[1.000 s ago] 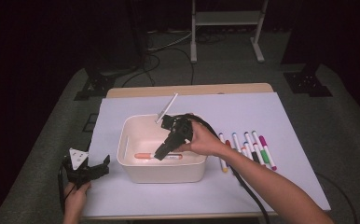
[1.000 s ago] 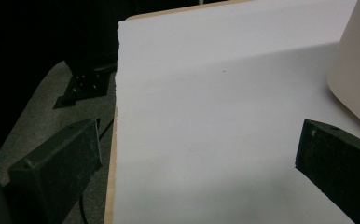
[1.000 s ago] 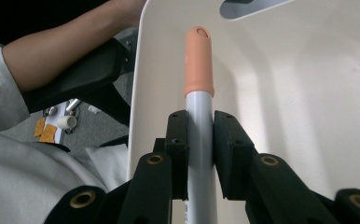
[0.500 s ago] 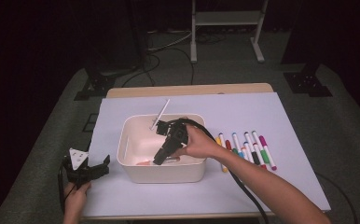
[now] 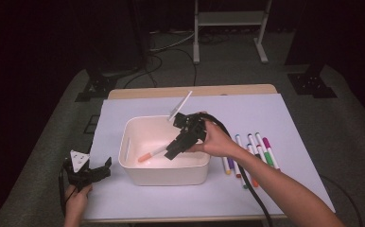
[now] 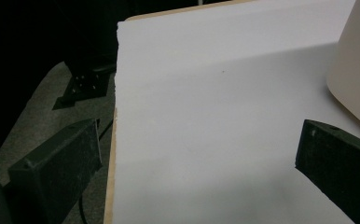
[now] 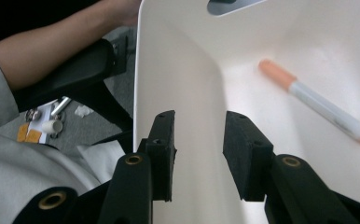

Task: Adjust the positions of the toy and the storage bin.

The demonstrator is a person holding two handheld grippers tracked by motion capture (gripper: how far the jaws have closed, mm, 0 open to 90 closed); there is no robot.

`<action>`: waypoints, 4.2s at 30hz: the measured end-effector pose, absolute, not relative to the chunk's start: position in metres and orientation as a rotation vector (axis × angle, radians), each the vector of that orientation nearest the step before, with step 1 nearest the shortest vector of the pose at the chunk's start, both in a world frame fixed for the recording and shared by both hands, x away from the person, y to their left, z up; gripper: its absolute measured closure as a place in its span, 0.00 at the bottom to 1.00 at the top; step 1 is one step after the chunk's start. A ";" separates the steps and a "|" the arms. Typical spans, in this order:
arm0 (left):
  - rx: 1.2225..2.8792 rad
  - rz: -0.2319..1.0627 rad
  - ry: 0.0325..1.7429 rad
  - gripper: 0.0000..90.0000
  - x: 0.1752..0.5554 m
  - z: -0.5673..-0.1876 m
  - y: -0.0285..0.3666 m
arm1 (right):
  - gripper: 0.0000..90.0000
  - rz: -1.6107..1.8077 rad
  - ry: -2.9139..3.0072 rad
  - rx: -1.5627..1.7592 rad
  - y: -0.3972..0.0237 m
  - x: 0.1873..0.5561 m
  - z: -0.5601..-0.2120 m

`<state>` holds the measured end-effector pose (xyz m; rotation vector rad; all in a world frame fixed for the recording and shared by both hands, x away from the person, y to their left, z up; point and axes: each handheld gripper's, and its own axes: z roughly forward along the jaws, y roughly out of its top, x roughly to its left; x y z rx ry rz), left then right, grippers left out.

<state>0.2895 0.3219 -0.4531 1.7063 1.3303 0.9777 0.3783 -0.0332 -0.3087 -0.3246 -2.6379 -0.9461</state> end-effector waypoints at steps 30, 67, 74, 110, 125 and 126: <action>1.707 0.992 1.332 0.00 0.289 -0.453 0.321 | 0.60 -1.259 -2.594 -0.908 -0.255 0.360 -0.325; 1.713 1.001 1.319 0.00 0.288 -0.454 0.320 | 0.69 -1.023 -2.593 -1.615 -0.360 0.363 -0.436; 1.715 1.002 1.314 0.00 0.288 -0.454 0.320 | 0.78 -0.929 -2.664 -1.722 -0.364 0.359 -0.437; 1.719 1.003 1.308 0.00 0.288 -0.454 0.320 | 0.84 -1.296 -2.510 -1.221 -0.298 0.337 -0.334; 1.721 0.994 1.306 0.00 0.288 -0.453 0.320 | 0.84 -1.325 -2.559 -0.913 -0.221 0.342 -0.284; 1.721 0.994 1.305 0.00 0.288 -0.453 0.320 | 0.84 -1.323 -2.561 -0.893 -0.216 0.343 -0.281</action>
